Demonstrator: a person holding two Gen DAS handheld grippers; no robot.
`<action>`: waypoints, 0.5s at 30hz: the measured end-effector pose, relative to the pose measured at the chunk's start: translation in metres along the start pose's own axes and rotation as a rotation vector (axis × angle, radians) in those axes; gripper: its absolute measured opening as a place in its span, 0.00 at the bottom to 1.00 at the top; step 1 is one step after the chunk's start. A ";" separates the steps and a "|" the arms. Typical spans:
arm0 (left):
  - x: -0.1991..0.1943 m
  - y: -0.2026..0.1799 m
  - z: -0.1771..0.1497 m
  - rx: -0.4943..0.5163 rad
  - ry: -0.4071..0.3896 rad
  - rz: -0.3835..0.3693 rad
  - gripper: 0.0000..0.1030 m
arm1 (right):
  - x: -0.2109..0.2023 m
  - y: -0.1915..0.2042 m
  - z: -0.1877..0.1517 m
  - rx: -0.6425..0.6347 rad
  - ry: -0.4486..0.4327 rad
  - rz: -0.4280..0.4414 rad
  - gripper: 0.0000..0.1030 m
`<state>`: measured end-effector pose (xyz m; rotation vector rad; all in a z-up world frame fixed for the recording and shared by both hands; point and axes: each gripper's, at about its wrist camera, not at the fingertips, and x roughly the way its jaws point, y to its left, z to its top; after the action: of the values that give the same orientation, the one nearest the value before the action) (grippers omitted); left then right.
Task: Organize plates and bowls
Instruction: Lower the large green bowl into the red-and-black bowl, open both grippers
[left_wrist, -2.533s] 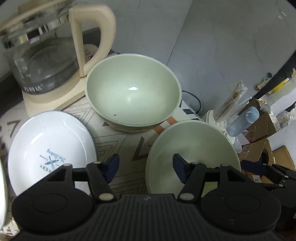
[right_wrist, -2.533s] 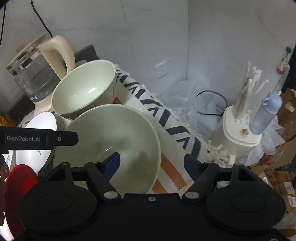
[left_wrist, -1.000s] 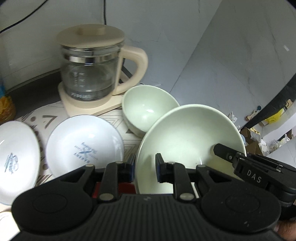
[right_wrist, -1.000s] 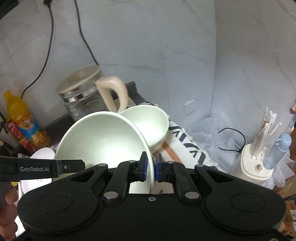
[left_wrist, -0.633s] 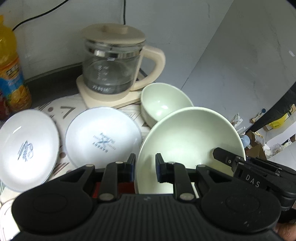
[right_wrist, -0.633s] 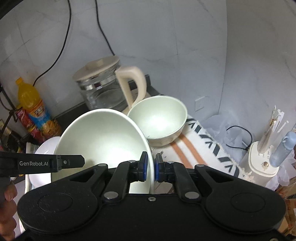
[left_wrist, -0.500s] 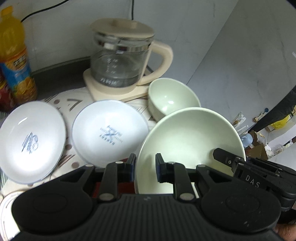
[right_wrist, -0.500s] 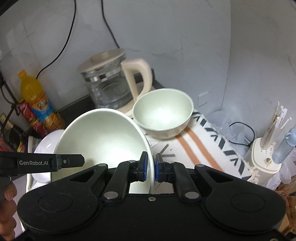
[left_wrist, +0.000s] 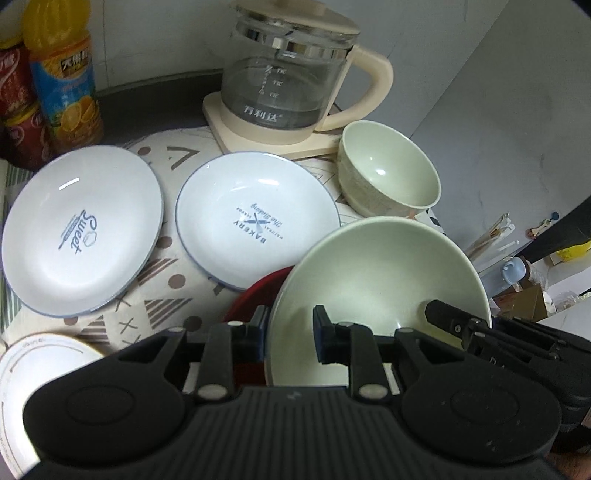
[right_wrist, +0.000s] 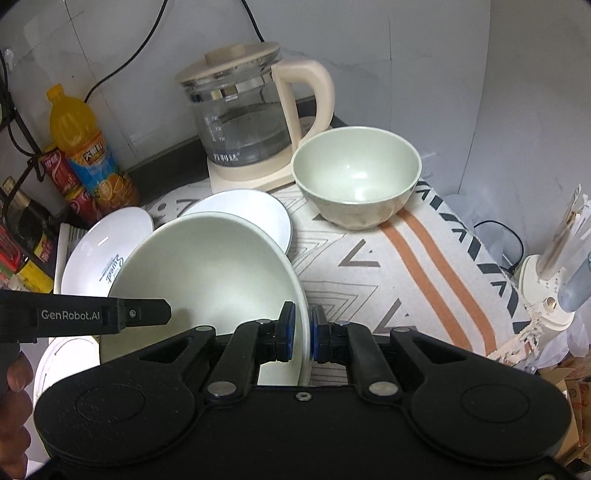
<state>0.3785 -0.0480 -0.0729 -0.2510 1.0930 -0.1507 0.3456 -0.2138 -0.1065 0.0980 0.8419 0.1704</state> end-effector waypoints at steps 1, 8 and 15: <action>0.001 0.001 -0.001 -0.004 0.003 0.000 0.21 | 0.001 0.000 -0.001 0.001 0.001 0.001 0.10; 0.010 0.009 -0.002 -0.042 0.016 0.023 0.21 | 0.013 -0.002 -0.005 0.001 0.040 0.024 0.06; 0.013 0.012 -0.001 -0.057 0.021 0.037 0.21 | 0.018 0.000 -0.007 -0.026 0.050 0.029 0.06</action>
<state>0.3834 -0.0395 -0.0873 -0.2811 1.1230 -0.0897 0.3520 -0.2101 -0.1240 0.0824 0.8883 0.2118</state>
